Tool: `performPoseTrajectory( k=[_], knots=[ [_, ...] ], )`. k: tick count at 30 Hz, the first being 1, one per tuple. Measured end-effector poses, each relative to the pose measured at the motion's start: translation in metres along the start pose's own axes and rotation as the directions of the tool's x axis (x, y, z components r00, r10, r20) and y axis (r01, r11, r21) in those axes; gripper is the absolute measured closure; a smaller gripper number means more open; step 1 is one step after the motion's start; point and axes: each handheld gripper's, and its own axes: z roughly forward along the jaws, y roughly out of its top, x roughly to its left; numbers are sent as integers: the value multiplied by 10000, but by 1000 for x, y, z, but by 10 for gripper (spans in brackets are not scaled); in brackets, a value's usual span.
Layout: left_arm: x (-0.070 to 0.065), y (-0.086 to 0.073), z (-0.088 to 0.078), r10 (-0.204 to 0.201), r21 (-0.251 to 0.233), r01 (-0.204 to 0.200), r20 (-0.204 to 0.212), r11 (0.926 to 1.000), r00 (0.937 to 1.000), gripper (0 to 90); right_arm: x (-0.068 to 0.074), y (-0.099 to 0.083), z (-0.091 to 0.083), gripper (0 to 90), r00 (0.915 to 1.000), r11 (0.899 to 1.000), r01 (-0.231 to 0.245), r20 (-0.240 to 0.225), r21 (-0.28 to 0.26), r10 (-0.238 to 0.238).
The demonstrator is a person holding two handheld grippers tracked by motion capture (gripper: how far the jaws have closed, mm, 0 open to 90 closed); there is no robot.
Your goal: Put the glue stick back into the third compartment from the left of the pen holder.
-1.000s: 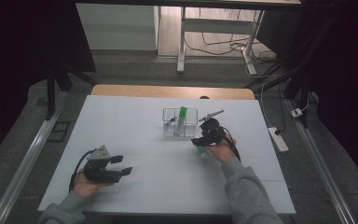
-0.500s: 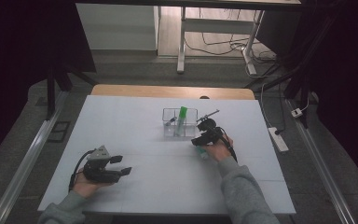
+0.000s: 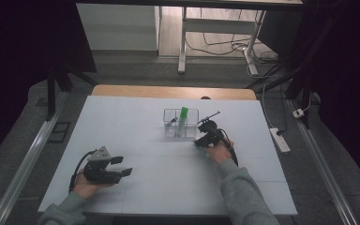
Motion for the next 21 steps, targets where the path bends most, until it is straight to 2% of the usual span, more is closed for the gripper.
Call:
performPoseTrajectory(
  k=[9, 13, 21],
  knots=[
    [0, 0, 0, 20, 17, -20, 5, 10000, 10000, 334, -8, -7, -7, 646, 9997, 9995, -254, 18, -211, 254],
    [0, 0, 0, 53, 1, -53, 1, 10000, 10000, 334, -13, -13, -16, 646, 9995, 9975, -297, -63, -648, 294],
    [1, 0, 1, -31, 14, 31, -19, 10000, 10000, 334, -20, -19, -38, 646, 9985, 9862, -476, -357, -1584, 425]
  ],
)
